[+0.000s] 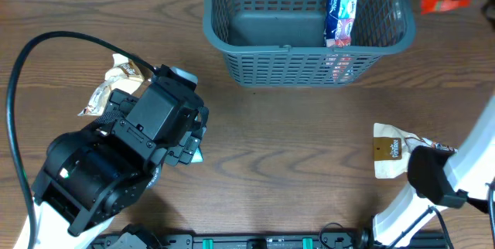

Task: Pack container
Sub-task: 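Lower the spaghetti package upright into the basket and release it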

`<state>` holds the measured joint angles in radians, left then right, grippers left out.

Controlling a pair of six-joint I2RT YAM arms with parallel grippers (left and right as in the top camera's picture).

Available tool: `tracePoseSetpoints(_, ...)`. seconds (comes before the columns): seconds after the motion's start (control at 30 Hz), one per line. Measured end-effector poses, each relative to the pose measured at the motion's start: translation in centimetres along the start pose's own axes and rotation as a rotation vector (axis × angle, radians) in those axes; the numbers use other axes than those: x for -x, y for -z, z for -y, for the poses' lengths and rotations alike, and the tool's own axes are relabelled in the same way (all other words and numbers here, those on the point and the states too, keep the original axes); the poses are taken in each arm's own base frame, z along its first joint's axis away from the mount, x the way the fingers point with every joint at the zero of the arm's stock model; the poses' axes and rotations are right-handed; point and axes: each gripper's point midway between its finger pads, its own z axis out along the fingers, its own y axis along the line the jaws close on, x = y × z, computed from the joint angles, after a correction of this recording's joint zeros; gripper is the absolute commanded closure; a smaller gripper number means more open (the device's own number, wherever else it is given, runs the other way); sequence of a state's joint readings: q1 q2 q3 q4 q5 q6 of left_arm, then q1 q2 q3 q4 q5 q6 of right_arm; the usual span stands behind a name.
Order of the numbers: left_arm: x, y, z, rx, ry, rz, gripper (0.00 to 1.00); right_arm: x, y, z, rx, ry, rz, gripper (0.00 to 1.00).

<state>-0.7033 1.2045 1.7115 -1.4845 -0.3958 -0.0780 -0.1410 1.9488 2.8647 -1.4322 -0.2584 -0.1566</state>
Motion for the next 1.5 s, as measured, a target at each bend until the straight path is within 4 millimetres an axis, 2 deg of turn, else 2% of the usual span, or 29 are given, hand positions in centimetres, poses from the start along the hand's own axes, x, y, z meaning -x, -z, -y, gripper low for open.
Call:
tracePoseSetpoints(0.1, 0.0, 0.0, 0.0, 0.000, 0.000, 0.000, 0.01, -0.6, -2.0, -1.2, -0.042, 0.000, -0.046, 0.98)
tracePoseSetpoints(0.3, 0.0, 0.0, 0.0, 0.000, 0.000, 0.000, 0.01, -2.4, -5.5, -2.4, -0.122, -0.075, -0.134, 0.99)
tracePoseSetpoints(0.6, -0.3, 0.0, 0.0, 0.002, -0.005, -0.011, 0.02, -5.3, -9.3, -2.6, -0.187, -0.172, -0.239, 0.99)
tracePoseSetpoints(0.93, -0.6, 0.0, -0.1, 0.004, -0.012, -0.024, 0.02, -11.4, -15.2, -2.9, -0.202, -0.200, -0.453, 0.99)
tracePoseSetpoints(1.03, -0.7, 0.0, -0.1, 0.004, -0.013, -0.026, 0.01, -12.8, -16.6, -2.8, -0.205, -0.202, -0.492, 0.99)
tracePoseSetpoints(1.5, -0.9, 0.0, -0.1, 0.005, -0.017, -0.035, 0.01, -15.6, -19.0, -2.8, -0.209, -0.201, -0.573, 0.99)
